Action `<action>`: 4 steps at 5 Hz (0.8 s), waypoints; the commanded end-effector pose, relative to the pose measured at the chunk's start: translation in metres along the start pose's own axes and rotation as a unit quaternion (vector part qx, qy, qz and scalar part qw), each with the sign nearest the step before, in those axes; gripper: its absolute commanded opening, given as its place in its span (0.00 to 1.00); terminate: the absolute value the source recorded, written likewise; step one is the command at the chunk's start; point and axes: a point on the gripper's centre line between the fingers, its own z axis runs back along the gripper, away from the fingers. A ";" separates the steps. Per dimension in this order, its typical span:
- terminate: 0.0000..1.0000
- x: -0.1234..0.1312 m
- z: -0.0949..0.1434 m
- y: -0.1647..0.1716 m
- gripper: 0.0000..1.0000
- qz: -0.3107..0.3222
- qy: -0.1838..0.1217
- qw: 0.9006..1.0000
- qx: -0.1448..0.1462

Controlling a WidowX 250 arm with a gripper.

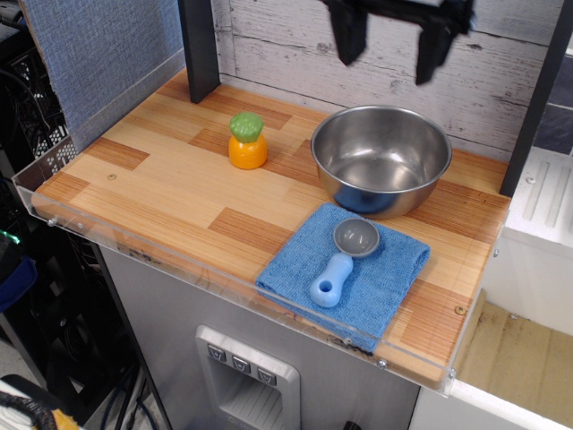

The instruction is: Place the pot behind the spoon.

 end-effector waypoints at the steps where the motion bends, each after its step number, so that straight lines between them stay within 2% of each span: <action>1: 0.00 -0.014 0.015 0.021 1.00 0.054 -0.008 0.998 -0.009; 3: 0.00 -0.014 0.015 0.021 1.00 0.054 -0.008 0.998 -0.009; 4: 1.00 -0.014 0.015 0.021 1.00 0.054 -0.008 0.998 -0.009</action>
